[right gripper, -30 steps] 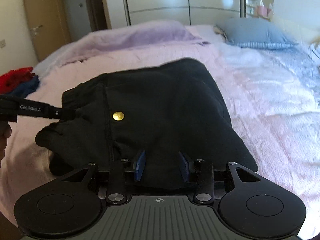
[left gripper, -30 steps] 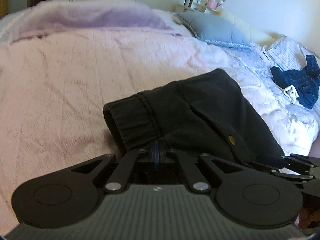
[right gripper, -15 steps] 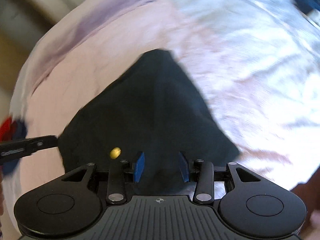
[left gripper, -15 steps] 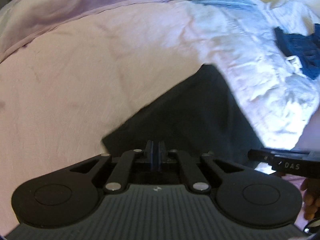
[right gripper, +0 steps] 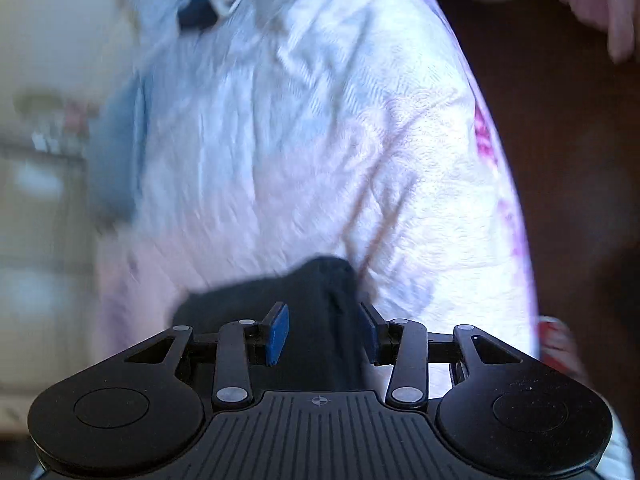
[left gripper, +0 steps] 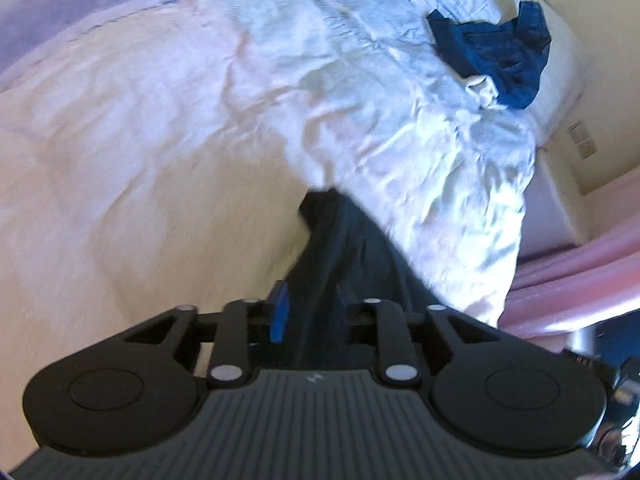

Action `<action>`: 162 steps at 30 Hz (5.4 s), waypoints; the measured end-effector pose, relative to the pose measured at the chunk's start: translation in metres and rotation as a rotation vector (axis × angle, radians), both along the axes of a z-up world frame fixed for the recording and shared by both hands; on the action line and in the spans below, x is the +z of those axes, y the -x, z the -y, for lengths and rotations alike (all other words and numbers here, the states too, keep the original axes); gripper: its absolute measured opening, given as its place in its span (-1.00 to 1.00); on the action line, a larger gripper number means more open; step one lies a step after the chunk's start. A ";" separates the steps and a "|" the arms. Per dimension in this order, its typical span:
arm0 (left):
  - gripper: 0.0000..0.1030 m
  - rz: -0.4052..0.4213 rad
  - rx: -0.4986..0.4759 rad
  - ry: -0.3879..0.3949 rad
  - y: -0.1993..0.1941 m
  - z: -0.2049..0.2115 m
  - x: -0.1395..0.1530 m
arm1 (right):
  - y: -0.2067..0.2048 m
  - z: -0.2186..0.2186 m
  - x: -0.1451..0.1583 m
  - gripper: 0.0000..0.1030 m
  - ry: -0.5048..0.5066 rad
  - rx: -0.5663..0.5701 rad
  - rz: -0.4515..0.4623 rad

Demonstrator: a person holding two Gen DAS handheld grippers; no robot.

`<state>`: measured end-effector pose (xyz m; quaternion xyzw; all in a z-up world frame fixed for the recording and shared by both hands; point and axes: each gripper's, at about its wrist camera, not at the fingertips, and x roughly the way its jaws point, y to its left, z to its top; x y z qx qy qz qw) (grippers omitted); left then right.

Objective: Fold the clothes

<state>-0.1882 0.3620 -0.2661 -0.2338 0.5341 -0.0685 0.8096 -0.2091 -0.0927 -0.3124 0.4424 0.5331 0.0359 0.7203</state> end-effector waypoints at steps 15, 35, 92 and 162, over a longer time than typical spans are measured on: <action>-0.57 -0.201 0.001 0.334 -0.115 -0.004 -0.097 | -0.051 -0.019 -0.070 -0.23 -0.188 -0.120 -0.109; -0.57 0.118 -0.056 0.217 -0.077 -0.016 -0.082 | -0.015 -0.037 -0.047 -0.23 0.069 -0.102 0.208; -0.86 0.166 -0.067 -0.010 0.164 -0.057 -0.025 | 0.127 -0.124 0.010 -0.25 0.316 0.302 0.247; -0.50 -0.134 0.114 -0.318 0.152 0.045 0.082 | 0.092 -0.154 0.102 -0.02 0.484 0.793 0.133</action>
